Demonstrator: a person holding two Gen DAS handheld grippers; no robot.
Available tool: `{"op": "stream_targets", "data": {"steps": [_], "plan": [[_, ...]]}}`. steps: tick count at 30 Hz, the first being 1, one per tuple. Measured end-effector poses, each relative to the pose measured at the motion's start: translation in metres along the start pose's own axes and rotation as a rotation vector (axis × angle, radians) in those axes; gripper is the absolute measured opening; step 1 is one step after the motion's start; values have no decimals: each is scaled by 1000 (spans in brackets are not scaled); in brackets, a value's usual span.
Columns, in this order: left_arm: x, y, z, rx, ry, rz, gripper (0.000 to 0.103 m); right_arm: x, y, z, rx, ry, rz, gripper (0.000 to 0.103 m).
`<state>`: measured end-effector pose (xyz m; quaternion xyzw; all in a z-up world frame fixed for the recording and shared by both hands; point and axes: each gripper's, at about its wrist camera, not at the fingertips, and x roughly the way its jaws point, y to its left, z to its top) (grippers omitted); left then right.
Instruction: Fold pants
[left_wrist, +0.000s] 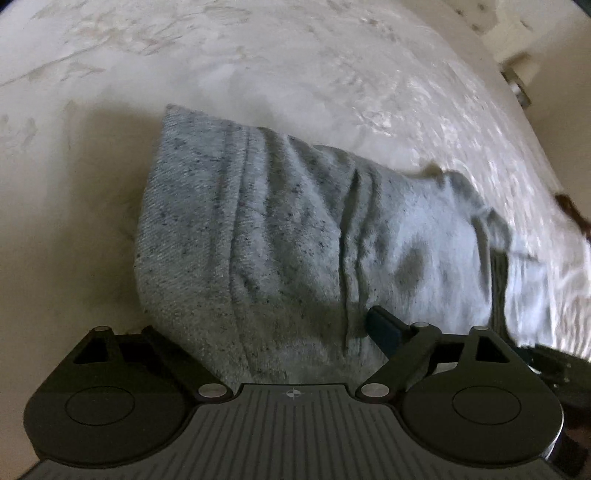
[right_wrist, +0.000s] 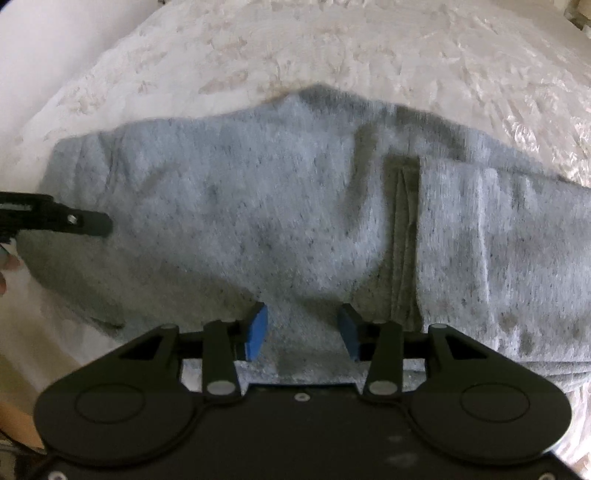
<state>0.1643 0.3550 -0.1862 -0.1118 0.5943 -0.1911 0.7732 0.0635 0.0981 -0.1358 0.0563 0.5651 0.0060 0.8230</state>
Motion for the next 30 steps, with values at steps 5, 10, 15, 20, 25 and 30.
{"op": "stream_targets", "data": {"steps": [5,10,15,20,25,30], "plan": [[-10,2,2,-47,6,30,61,-20,-3,22,49,-126,3,45],[-28,-2,0,-43,-50,73,27,-9,-10,68,74,-192,-12,10],[-38,-5,-10,-4,-92,78,26,26,-13,114,74,-217,-13,10],[-40,-6,-14,2,-109,83,26,73,-12,139,45,-149,-38,9],[-37,-11,-12,24,-112,89,26,89,-12,151,43,-136,-61,7],[-34,-7,-10,12,-98,79,27,61,-13,131,57,-143,-28,11]]}}
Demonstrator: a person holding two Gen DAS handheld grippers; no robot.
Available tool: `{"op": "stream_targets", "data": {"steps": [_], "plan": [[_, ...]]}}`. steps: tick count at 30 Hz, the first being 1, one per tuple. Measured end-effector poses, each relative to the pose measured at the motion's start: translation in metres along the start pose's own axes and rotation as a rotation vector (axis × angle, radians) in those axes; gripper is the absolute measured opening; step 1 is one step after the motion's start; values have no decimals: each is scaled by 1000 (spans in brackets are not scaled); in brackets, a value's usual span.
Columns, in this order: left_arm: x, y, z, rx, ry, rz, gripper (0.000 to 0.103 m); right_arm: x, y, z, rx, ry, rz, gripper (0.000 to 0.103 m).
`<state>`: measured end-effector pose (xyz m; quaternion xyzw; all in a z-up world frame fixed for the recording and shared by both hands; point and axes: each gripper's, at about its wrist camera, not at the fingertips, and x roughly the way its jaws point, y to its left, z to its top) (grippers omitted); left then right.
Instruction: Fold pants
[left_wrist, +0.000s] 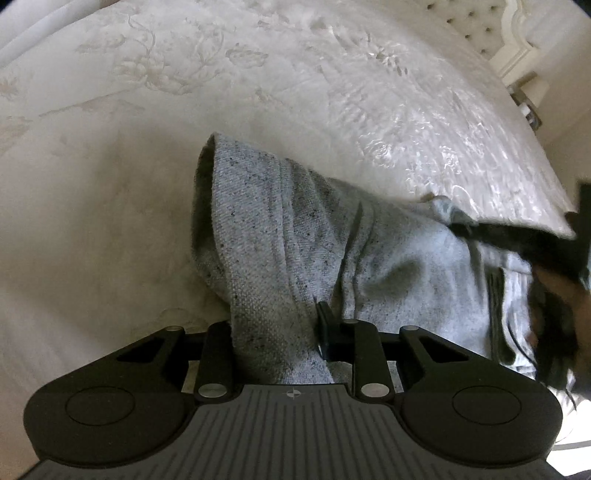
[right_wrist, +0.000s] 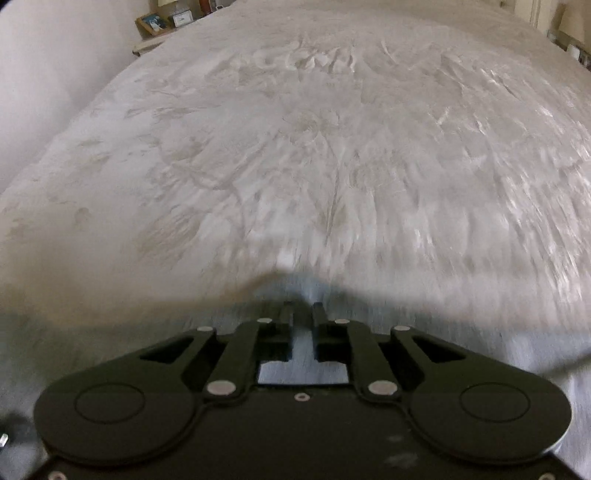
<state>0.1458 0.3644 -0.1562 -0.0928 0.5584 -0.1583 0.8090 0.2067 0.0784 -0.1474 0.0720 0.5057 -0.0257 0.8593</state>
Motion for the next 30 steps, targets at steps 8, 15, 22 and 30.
{"op": "stream_targets", "data": {"steps": [8,15,22,30], "plan": [[6,0,1,-10,11,20,31,-64,9,-101,4,152,51,13],[-5,-7,-3,7,-40,20,23,-103,17,-150,-32,169,70,13],[-68,-56,-2,-4,-159,6,18,-132,-11,-140,-38,69,154,20],[-113,-183,-5,67,-292,-27,17,-161,-82,-142,-6,8,211,23]]}}
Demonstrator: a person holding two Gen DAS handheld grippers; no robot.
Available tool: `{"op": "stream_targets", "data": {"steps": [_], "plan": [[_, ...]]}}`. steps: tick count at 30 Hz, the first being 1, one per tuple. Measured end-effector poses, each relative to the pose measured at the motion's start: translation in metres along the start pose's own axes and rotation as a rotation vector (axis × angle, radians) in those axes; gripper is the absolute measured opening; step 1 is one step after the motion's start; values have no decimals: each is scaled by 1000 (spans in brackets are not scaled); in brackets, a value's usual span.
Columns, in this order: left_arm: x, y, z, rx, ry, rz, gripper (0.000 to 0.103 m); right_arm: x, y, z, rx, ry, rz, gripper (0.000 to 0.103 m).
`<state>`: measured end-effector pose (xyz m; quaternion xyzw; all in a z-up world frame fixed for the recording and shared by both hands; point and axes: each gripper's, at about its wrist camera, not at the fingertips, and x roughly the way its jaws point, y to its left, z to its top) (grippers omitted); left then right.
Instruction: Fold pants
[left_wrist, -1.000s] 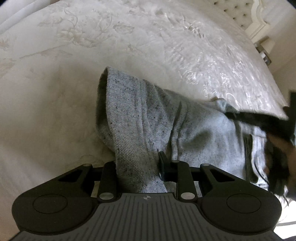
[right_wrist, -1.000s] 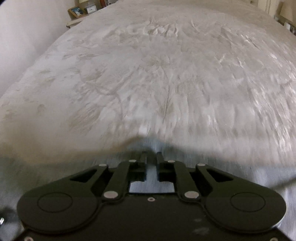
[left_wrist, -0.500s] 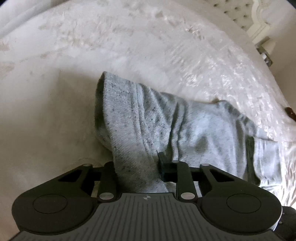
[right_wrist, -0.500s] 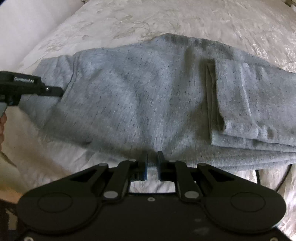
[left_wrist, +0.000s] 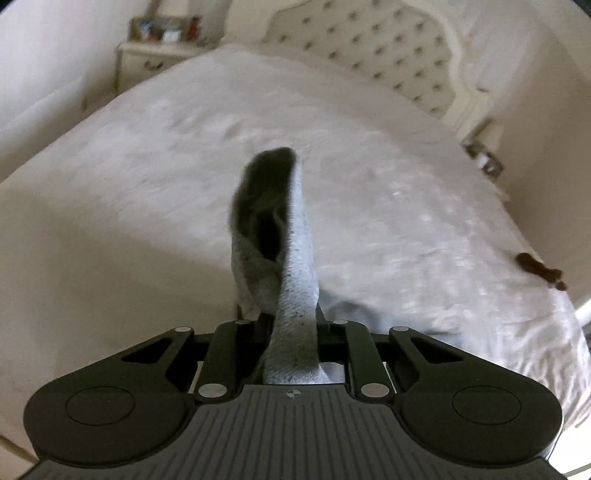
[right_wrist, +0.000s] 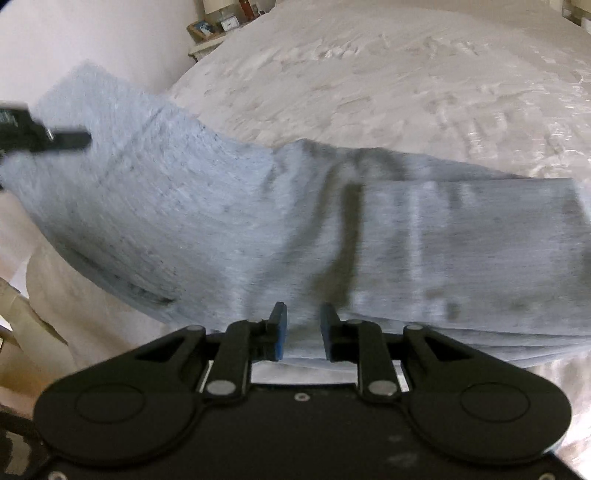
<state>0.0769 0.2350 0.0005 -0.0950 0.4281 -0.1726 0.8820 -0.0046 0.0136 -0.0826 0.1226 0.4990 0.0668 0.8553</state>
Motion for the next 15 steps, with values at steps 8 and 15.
{"op": "stream_targets", "data": {"steps": [8,15], "plan": [[93,-138,-31,90,79,-130,18,-38,-99,3,31,-34,-32,24],[199,-209,-74,198,290,-111,26,-53,-180,2,88,-11,-117,30]]}}
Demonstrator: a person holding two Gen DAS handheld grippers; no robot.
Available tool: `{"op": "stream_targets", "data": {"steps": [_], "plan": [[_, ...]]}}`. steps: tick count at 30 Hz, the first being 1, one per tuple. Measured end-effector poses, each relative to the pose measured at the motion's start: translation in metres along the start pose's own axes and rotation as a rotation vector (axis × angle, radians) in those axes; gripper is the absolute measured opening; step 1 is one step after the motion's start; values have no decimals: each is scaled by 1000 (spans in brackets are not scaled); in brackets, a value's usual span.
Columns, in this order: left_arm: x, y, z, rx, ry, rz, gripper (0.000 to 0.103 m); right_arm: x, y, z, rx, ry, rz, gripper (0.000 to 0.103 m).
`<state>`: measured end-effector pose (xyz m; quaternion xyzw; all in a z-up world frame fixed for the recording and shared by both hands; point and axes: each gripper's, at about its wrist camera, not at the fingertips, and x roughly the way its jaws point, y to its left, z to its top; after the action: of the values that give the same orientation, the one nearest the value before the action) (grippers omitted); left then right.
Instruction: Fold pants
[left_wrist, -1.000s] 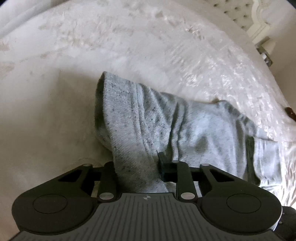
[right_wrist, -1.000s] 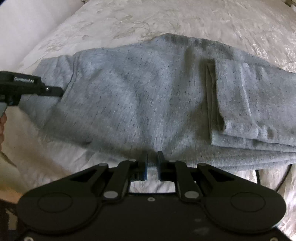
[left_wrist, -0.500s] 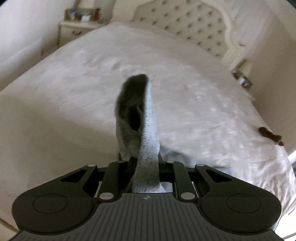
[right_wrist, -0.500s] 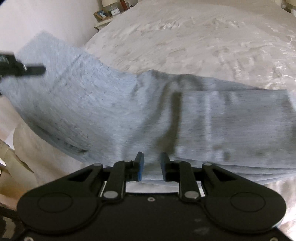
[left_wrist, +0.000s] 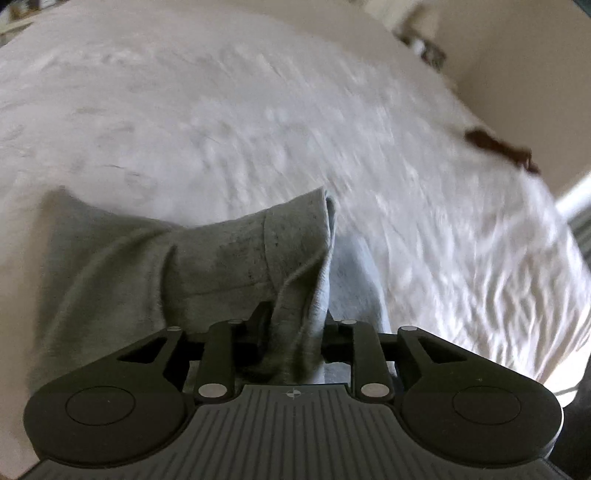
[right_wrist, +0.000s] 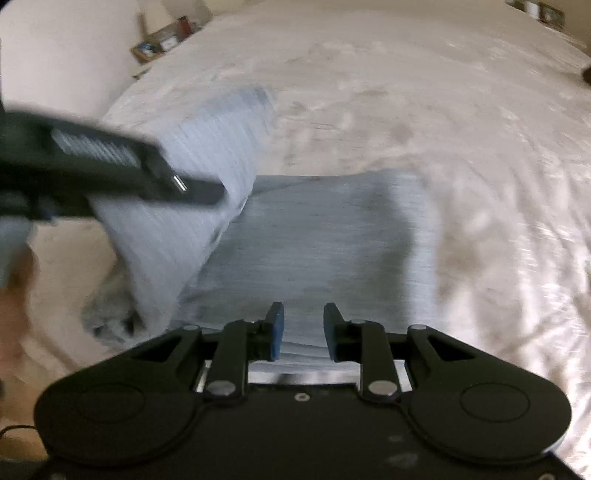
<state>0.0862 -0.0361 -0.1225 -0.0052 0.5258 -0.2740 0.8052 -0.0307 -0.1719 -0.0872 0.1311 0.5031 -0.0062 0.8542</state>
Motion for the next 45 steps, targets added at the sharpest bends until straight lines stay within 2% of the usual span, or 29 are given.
{"op": "stream_targets", "data": {"steps": [2,5,7,10,11,15,19,22,25,30,31,33,34,35,38,42,45], "plan": [[3,-10,-3,19,7,1,26,-3,-16,0,13,3,-11,34],[-9,-18,0,17,-7,-102,26,-3,-30,2,24,5,-28,37],[-14,-29,4,74,-8,-131,27,-5,-36,4,34,3,-35,39],[-26,-36,4,145,-53,-141,27,-7,-40,9,58,-16,-47,41],[-29,-33,4,147,-61,-134,27,-8,-42,10,67,-27,-47,45],[-36,-4,1,107,-53,-46,27,-8,-40,20,133,-81,-8,56],[-42,49,-7,16,8,79,27,1,-34,27,179,-82,51,65],[-46,84,-14,-48,33,165,27,19,-30,31,192,-46,58,72],[-55,114,-22,-115,37,218,27,34,-29,34,204,4,50,80],[-70,138,-34,-176,30,254,27,66,-32,38,233,93,119,82],[-73,140,-35,-188,25,256,27,70,-30,38,232,100,134,81],[-78,146,-37,-210,11,260,28,73,-24,39,225,110,174,55],[-79,147,-38,-217,6,263,28,74,-21,40,225,115,188,30],[-80,148,-38,-223,2,267,28,73,-17,42,220,118,181,22],[-83,151,-37,-233,-9,264,29,55,-6,48,182,76,185,16],[-82,146,-35,-222,-29,260,29,8,1,58,116,-9,186,14],[-76,139,-32,-208,-27,246,29,-8,-6,56,79,-37,80,15]]}}
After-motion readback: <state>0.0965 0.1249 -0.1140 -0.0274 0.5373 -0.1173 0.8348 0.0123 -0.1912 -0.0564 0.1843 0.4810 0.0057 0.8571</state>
